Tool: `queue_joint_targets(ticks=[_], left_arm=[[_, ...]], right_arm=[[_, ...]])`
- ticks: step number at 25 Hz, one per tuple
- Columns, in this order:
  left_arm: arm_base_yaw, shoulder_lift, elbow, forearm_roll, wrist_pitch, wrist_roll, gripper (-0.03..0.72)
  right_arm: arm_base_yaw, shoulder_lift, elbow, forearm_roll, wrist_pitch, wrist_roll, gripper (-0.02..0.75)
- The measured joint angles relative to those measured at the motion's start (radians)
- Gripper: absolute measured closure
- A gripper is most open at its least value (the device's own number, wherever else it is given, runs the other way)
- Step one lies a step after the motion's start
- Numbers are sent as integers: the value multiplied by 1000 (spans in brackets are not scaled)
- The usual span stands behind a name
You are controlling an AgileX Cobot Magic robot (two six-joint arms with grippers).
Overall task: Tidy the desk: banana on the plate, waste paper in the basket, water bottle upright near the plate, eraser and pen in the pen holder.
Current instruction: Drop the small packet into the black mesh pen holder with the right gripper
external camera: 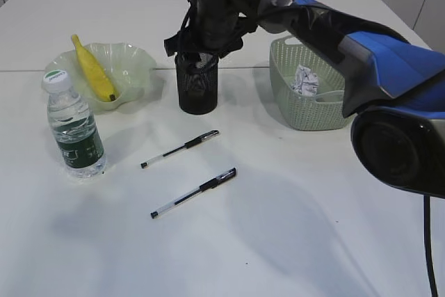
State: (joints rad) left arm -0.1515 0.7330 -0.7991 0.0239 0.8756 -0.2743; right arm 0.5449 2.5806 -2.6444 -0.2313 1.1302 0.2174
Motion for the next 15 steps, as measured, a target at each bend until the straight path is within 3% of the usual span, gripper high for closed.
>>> queue_joint_targets(ticks=[5, 15], left_arm=[[0, 0, 0, 0, 0, 0, 161], [0, 0, 0, -8, 6, 0, 161]], right_arm=[[0, -6, -48, 21, 114, -42, 285], [0, -97, -98, 111, 124, -107, 284]])
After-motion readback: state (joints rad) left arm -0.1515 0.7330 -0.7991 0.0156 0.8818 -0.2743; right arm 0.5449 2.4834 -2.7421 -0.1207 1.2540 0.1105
